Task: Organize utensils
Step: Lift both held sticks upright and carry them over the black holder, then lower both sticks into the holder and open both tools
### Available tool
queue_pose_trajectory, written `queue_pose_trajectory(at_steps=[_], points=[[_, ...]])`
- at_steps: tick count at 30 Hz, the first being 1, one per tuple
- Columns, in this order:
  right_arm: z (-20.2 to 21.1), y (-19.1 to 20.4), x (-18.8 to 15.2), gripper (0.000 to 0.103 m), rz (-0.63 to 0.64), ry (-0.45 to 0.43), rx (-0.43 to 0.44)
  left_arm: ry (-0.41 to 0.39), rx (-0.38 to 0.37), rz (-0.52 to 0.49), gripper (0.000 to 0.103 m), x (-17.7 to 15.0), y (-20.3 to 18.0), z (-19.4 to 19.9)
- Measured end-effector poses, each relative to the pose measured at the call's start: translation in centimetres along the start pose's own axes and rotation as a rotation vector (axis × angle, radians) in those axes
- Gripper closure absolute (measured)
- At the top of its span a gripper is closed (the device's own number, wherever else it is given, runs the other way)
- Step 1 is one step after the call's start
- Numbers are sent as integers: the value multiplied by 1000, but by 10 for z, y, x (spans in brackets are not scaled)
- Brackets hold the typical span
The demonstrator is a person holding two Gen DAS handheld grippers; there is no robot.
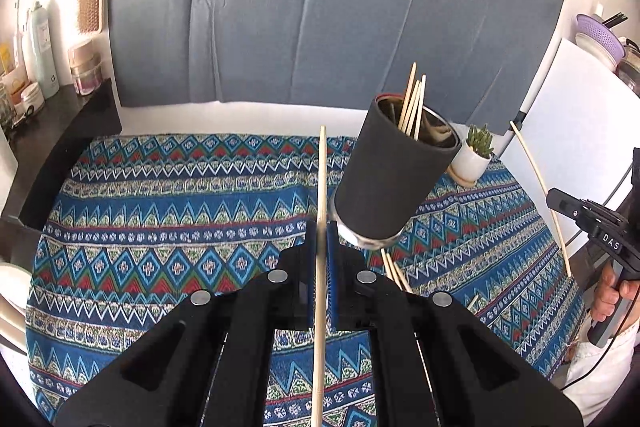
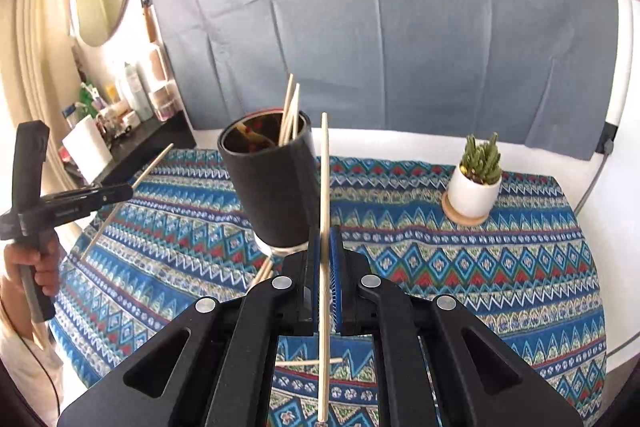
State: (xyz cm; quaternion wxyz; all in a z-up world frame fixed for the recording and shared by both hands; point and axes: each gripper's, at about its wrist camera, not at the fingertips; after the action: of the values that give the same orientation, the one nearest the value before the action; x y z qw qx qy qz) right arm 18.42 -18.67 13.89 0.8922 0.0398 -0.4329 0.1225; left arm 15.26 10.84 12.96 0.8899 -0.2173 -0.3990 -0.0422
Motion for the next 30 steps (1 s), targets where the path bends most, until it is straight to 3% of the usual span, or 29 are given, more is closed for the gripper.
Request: queue_pose_trajectory(at_steps=[13,18,21,24,28,30], points=[[-22,9,71,98,-31,-128,128,-113,-74,-105,98,75,-35,-10],[-35,10,86,98,-75,-241,192,-228,-102,-176,98,93,-48,-21],[-43,13,88,98,-95,-321,227,-313,-180,-196,98,99,-48,-31],[-55,18,89,98,-117,-393,266,-430,-348,-225,98,100,-47,-34],[-65,23,84,98,-127,-510,314,-558,-457,-240,98,97,-47,-40],[-69,24,83,98,-148,-546,318,-592,-466,-237,98,96,-46,-46]])
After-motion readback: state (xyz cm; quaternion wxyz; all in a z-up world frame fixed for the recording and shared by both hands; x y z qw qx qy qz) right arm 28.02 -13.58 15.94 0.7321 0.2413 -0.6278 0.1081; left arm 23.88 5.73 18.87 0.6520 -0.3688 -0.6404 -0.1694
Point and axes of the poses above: each gripper's, at about its wrist camera, not at the fingertips, and z roughly against the way its jaws point, y to its left, x to its top, and after that the axes turned 14 degrees about -x, right-handed
